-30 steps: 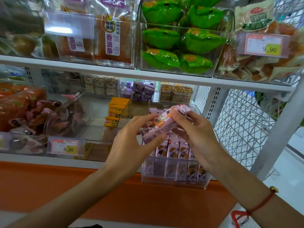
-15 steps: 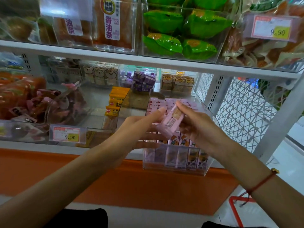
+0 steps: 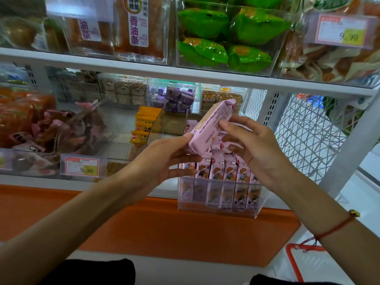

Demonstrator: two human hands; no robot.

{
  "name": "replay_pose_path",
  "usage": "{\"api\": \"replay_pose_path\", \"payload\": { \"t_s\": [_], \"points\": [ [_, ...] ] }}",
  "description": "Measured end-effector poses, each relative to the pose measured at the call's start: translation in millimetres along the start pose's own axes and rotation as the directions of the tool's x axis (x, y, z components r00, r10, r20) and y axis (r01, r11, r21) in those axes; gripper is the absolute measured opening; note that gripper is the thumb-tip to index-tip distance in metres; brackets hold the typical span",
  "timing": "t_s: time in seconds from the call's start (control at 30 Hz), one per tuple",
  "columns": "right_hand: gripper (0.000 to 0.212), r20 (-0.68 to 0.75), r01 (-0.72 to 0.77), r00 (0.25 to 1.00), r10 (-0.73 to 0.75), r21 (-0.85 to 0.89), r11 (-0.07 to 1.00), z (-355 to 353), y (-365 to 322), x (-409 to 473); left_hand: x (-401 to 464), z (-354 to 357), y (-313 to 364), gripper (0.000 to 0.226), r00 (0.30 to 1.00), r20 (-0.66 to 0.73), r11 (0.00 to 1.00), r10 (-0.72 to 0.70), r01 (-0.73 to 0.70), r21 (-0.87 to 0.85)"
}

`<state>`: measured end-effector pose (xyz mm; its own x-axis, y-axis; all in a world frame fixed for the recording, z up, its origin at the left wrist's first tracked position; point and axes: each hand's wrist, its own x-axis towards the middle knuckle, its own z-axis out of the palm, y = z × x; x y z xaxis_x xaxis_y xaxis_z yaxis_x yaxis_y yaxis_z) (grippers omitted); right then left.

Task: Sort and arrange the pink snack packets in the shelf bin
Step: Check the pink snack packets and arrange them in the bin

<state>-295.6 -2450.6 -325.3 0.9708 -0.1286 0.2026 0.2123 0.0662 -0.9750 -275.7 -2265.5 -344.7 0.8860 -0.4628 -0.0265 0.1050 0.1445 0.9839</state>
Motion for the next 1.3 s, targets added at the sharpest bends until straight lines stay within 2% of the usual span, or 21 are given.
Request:
{"api": "replay_pose_path", "payload": {
  "t_s": [0.07,0.17,0.23,0.27,0.3,0.33,0.4,0.47,0.53,0.67,0.73,0.83,0.93,0.97,1.1,1.17,1.23,1.3],
  "points": [
    [0.048,-0.017,0.003,1.0,-0.003,0.0,1.0,0.0,1.0,0.5,-0.4,-2.1,-0.4,0.032,0.999,0.033,0.997,-0.019,0.022,-0.077],
    [0.049,-0.012,-0.002,1.0,0.002,-0.024,1.0,-1.2,2.9,2.1,0.0,-3.1,-1.7,0.038,0.998,0.049,0.994,-0.034,0.039,-0.104],
    [0.051,0.031,-0.005,1.0,0.005,-0.013,1.0,-1.8,3.2,2.1,0.3,-2.9,-2.4,0.038,1.0,0.009,0.998,0.018,-0.017,-0.052],
    [0.053,0.063,-0.014,0.998,0.014,-0.003,1.0,-1.8,3.5,2.0,-0.2,-3.1,-3.1,0.037,0.995,-0.02,0.995,0.095,-0.094,0.026],
    [0.055,0.096,-0.028,0.995,0.028,-0.005,1.0,-1.2,3.7,1.2,-0.6,-3.9,-4.5,0.034,0.975,-0.045,0.965,0.219,-0.209,0.158],
    [0.056,0.119,-0.038,0.992,0.04,-0.026,0.999,0.1,4.3,0.4,-1.4,-5.1,-5.6,0.033,0.93,-0.052,0.888,0.363,-0.329,0.322],
    [0.054,0.129,-0.026,0.991,0.04,-0.109,0.994,2.3,6.3,-1.1,-2.6,-7.0,-7.1,0.038,0.832,-0.009,0.675,0.555,-0.444,0.589],
    [0.043,0.129,-0.002,0.991,0.022,-0.149,0.989,1.9,7.4,-1.0,-2.4,-8.8,-7.3,0.037,0.794,0.031,0.559,0.607,-0.455,0.694],
    [0.038,0.157,0.028,0.988,-0.007,-0.131,0.991,-0.4,6.7,-0.5,-2.0,-9.7,-8.3,0.04,0.796,0.059,0.528,0.602,-0.452,0.719],
    [0.053,0.216,0.127,0.972,-0.091,-0.157,0.979,-1.0,4.9,-2.7,-1.8,-5.5,-9.7,0.053,0.872,0.057,0.639,0.485,-0.399,0.657],
    [0.053,0.23,0.178,0.963,-0.14,-0.156,0.972,2.1,5.9,-4.7,-2.0,-3.8,-7.8,0.053,0.874,0.067,0.671,0.482,-0.417,0.612],
    [0.062,0.204,0.23,0.961,-0.188,-0.206,0.951,6.4,7.9,-4.5,-1.0,-5.0,-6.0,0.041,0.853,0.022,0.721,0.522,-0.455,0.523],
    [0.086,0.222,0.185,0.966,-0.131,-0.24,0.953,13.1,13.8,-3.5,0.9,-3.2,-6.9,0.035,0.871,-0.061,0.827,0.487,-0.438,0.352],
    [0.086,0.225,0.152,0.97,-0.095,-0.248,0.957,16.1,16.4,-4.0,1.9,-2.0,-7.1,0.037,0.876,-0.08,0.845,0.476,-0.43,0.317],
    [0.05,0.187,0.192,0.972,-0.144,-0.273,0.943,22.6,24.1,-1.0,1.6,1.7,-6.5,0.041,0.864,-0.088,0.82,0.497,-0.433,0.374],
    [0.042,0.176,0.227,0.967,-0.182,-0.29,0.93,20.6,24.8,2.5,0.5,-1.2,-4.6,0.049,0.851,-0.088,0.803,0.517,-0.447,0.393],
    [0.037,0.189,0.24,0.964,-0.189,-0.305,0.922,17.6,27.0,5.2,-0.3,-5.6,-1.9,0.063,0.834,-0.083,0.805,0.545,-0.493,0.329],
    [0.032,0.21,0.255,0.958,-0.195,-0.317,0.913,16.0,30.2,7.5,-1.3,-8.6,1.3,0.062,0.816,-0.08,0.794,0.572,-0.527,0.302]
  ]
}}
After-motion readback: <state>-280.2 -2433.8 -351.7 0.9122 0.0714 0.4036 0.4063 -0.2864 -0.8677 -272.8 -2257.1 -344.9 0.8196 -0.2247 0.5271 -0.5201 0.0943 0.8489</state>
